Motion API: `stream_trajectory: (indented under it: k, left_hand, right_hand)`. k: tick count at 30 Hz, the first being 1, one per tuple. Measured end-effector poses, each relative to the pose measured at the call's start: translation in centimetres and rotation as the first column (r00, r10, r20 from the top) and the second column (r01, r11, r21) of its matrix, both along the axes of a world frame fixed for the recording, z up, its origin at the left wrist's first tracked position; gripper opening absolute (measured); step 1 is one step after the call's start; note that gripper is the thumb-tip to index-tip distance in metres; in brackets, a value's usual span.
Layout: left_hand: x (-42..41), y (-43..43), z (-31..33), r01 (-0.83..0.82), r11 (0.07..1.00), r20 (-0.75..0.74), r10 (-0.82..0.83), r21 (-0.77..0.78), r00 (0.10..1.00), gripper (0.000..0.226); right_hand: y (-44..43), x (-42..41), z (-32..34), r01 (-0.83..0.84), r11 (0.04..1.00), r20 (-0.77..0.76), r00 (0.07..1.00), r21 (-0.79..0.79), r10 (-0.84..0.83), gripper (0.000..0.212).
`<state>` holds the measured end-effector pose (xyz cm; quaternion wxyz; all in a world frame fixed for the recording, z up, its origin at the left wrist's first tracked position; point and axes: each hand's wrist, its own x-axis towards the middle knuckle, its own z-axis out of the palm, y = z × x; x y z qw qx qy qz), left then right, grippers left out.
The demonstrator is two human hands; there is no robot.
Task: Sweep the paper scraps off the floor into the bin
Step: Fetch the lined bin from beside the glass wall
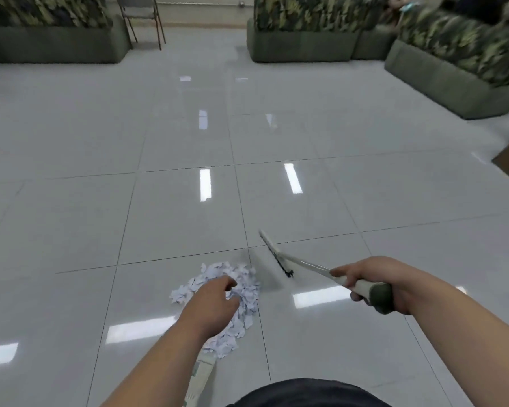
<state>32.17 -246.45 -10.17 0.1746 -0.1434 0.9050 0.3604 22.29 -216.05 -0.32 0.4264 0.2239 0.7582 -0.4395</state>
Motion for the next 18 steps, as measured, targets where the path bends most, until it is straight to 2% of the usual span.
stream_trajectory:
  k: [6, 12, 15, 18]
  left_hand:
    - [-10.1, 11.2, 1.8, 0.259, 0.964, -0.008, -0.26, -0.057, 0.966, 0.04]
    - [-18.0, 25.7, 3.5, 0.466, 0.883, 0.004, -0.467, -0.059, 0.884, 0.039]
    - [-21.3, 32.5, 4.4, 0.537, 0.842, -0.002, -0.538, -0.054, 0.843, 0.038]
    - [-24.3, 38.6, 5.3, 0.591, 0.806, -0.027, -0.592, -0.038, 0.805, 0.038]
  right_hand:
    - [11.2, -2.2, 0.5, 0.27, 0.96, 0.033, 0.963, -0.08, -0.268, 0.034]
    - [23.5, -4.9, 1.6, 0.482, 0.862, 0.025, 0.875, -0.158, -0.484, 0.031]
    - [29.0, -5.9, 2.4, 0.551, 0.794, 0.011, 0.823, -0.257, -0.568, 0.022]
    - [33.4, -6.9, 3.0, 0.562, 0.755, -0.063, 0.787, -0.337, -0.614, 0.021]
